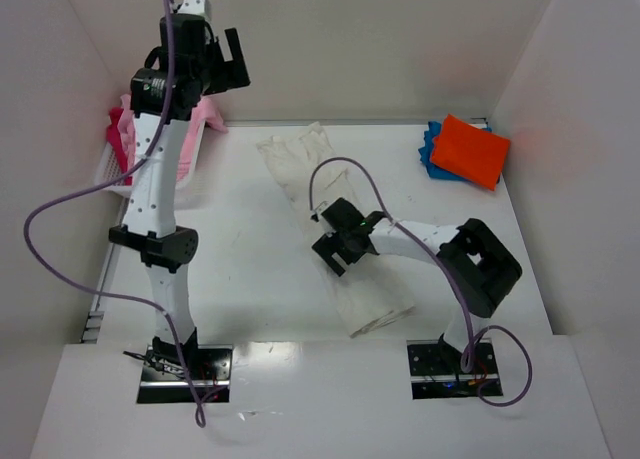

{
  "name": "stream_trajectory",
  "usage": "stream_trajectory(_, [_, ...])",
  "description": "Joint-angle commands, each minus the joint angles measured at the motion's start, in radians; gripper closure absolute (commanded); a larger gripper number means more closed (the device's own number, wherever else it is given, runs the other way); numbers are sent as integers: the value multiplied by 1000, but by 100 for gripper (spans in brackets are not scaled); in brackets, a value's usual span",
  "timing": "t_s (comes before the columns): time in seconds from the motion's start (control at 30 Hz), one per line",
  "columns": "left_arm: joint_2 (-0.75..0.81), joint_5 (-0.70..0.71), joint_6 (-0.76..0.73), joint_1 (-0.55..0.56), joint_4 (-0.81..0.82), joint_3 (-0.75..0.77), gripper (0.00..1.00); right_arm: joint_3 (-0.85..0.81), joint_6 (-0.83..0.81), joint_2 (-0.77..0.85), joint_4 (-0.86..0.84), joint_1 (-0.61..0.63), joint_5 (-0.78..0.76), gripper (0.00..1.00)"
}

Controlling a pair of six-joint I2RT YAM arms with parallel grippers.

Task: Fold and stack the t-shirts
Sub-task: Rotate the tshirt 90 degrees

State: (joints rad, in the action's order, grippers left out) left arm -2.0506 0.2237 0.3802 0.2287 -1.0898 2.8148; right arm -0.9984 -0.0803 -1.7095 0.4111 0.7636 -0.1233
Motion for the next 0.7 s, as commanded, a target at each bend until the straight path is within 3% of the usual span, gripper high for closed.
stream_trajectory(0.0, [267, 16, -42, 0, 28, -54, 1, -29, 14, -76, 20, 131, -61, 0])
stream_trajectory(0.2, [488, 27, -43, 0, 113, -309, 1, -119, 78, -151, 54, 197, -82, 0])
stream_trajectory(0.37, [655, -17, -30, 0, 247, -606, 1, -197, 155, -150, 18, 220, -104, 0])
stream_trajectory(0.67, [762, -69, -12, 0, 289, -804, 1, -477, 132, -291, 0, 211, -53, 0])
